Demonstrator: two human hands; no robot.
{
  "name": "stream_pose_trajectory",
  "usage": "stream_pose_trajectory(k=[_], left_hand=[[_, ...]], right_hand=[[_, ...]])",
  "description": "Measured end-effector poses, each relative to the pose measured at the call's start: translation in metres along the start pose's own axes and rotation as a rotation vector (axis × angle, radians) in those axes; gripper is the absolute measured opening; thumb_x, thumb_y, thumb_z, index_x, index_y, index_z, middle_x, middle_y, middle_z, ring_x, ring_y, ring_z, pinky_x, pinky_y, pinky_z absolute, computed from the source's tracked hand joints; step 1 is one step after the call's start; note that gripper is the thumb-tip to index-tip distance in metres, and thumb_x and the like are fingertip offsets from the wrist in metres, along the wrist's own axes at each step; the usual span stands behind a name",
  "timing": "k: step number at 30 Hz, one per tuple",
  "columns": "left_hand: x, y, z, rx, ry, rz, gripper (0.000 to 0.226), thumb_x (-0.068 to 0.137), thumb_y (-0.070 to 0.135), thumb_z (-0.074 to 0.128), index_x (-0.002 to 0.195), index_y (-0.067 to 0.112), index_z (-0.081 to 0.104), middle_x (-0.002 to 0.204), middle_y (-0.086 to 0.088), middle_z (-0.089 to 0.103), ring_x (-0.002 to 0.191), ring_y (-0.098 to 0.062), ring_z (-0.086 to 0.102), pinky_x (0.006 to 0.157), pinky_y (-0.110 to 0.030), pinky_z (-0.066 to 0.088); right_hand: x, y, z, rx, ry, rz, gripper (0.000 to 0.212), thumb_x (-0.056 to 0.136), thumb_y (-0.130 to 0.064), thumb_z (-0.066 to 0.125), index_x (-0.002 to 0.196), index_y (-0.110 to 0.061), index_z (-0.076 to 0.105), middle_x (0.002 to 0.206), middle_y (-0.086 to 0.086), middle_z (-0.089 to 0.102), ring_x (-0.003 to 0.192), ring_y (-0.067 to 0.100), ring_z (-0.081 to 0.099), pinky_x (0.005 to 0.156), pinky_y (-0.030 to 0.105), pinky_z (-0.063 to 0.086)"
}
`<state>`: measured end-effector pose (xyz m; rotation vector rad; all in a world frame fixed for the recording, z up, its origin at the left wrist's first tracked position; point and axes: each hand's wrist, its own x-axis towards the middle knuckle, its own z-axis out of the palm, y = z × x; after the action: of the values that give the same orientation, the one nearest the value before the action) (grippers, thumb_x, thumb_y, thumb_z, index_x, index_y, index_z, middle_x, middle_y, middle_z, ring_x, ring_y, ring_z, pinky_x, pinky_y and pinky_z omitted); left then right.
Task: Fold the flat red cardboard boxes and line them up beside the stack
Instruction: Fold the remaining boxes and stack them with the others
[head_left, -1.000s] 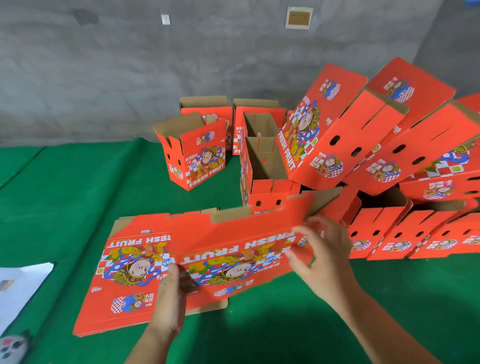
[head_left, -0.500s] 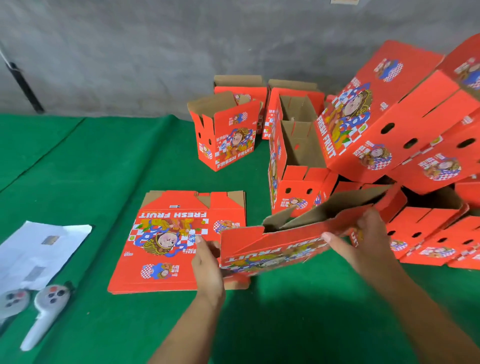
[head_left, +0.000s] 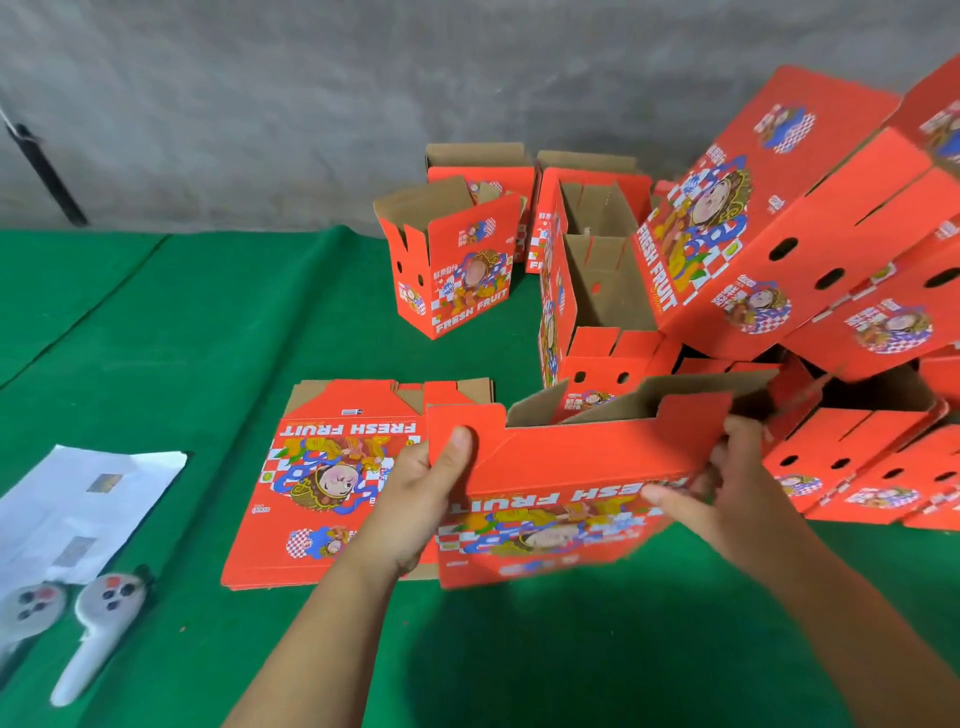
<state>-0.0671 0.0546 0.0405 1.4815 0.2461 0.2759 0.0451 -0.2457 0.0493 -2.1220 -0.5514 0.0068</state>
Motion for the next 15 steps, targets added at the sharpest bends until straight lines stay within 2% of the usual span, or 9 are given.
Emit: stream_pose_trajectory(k=[2, 4, 6, 8, 9, 10, 12, 14, 15], left_hand=[[0.002, 0.002, 0.002, -0.035, 0.034, -0.011, 0.032, 0.096, 0.054, 0.057, 0.091, 0.034, 0.082, 0.085, 0.001, 0.080, 0.071, -0.010, 0.074, 0.061, -0.023, 0.057], [0.004, 0.007, 0.004, -0.143, 0.057, 0.014, 0.039, 0.097, 0.057, 0.056, 0.110, 0.029, 0.080, 0.109, -0.006, 0.080, 0.096, -0.017, 0.078, 0.074, -0.024, 0.060], [0.009, 0.013, 0.001, -0.303, 0.012, 0.023, 0.056, 0.096, 0.065, 0.048, 0.128, 0.026, 0.074, 0.133, 0.000, 0.072, 0.121, -0.014, 0.070, 0.088, -0.022, 0.058], [0.017, 0.015, -0.004, -0.327, -0.072, 0.012, 0.051, 0.094, 0.059, 0.053, 0.138, 0.034, 0.063, 0.132, 0.014, 0.070, 0.114, -0.006, 0.071, 0.084, -0.024, 0.059], [0.019, 0.019, -0.007, -0.258, -0.110, -0.001, 0.058, 0.086, 0.052, 0.062, 0.142, 0.041, 0.054, 0.134, 0.018, 0.067, 0.109, 0.000, 0.070, 0.086, -0.027, 0.058], [0.021, 0.020, -0.011, -0.154, -0.158, -0.026, 0.079, 0.076, 0.048, 0.071, 0.149, 0.047, 0.041, 0.145, 0.019, 0.057, 0.116, 0.004, 0.065, 0.095, -0.032, 0.054], [0.022, 0.014, -0.020, 0.144, -0.297, -0.152, 0.123, 0.061, 0.054, 0.082, 0.162, 0.051, 0.010, 0.158, 0.017, 0.031, 0.141, -0.001, 0.040, 0.117, -0.040, 0.037], [0.014, 0.011, -0.018, 0.451, -0.467, -0.083, 0.132, 0.069, 0.059, 0.086, 0.162, 0.052, -0.007, 0.158, 0.024, 0.016, 0.148, 0.004, 0.022, 0.124, -0.031, 0.023], [0.014, 0.008, -0.014, 0.485, -0.447, -0.031, 0.124, 0.081, 0.053, 0.084, 0.163, 0.049, -0.008, 0.157, 0.032, 0.013, 0.147, 0.011, 0.020, 0.121, -0.021, 0.021]], right_hand=[[-0.004, -0.001, 0.004, 0.038, 0.041, -0.016, 0.073, 0.071, -0.004, 0.091, 0.107, -0.044, 0.042, 0.088, -0.026, 0.068, 0.061, -0.001, 0.056, 0.060, 0.009, 0.042], [-0.006, -0.005, 0.003, 0.096, 0.107, 0.009, 0.064, 0.073, 0.001, 0.089, 0.105, -0.039, 0.050, 0.094, -0.026, 0.071, 0.073, -0.009, 0.063, 0.065, 0.003, 0.043], [-0.010, -0.005, -0.003, 0.110, 0.150, -0.012, 0.058, 0.076, 0.001, 0.086, 0.105, -0.038, 0.056, 0.091, -0.026, 0.071, 0.075, -0.012, 0.064, 0.064, 0.000, 0.043], [-0.017, -0.006, -0.010, 0.066, 0.142, -0.061, 0.051, 0.077, -0.006, 0.087, 0.106, -0.039, 0.061, 0.090, -0.026, 0.070, 0.076, -0.009, 0.063, 0.065, 0.001, 0.042], [-0.020, -0.006, -0.012, 0.019, 0.137, -0.078, 0.046, 0.075, -0.017, 0.089, 0.103, -0.043, 0.063, 0.091, -0.026, 0.069, 0.079, -0.007, 0.063, 0.067, 0.003, 0.042], [-0.023, -0.005, -0.014, -0.029, 0.131, -0.084, 0.041, 0.073, -0.028, 0.090, 0.097, -0.050, 0.064, 0.090, -0.025, 0.068, 0.082, -0.004, 0.063, 0.069, 0.004, 0.041], [-0.029, -0.003, -0.014, -0.117, 0.099, -0.103, 0.033, 0.073, -0.041, 0.089, 0.090, -0.057, 0.065, 0.086, -0.019, 0.066, 0.080, 0.001, 0.061, 0.070, 0.007, 0.040], [-0.035, 0.000, -0.013, -0.153, 0.090, -0.129, 0.019, 0.075, -0.048, 0.076, 0.090, -0.054, 0.065, 0.084, -0.014, 0.062, 0.079, 0.006, 0.059, 0.072, 0.013, 0.040], [-0.038, 0.003, -0.013, -0.139, 0.099, -0.138, 0.018, 0.076, -0.050, 0.071, 0.092, -0.054, 0.064, 0.085, -0.015, 0.061, 0.081, 0.007, 0.058, 0.075, 0.014, 0.040]])
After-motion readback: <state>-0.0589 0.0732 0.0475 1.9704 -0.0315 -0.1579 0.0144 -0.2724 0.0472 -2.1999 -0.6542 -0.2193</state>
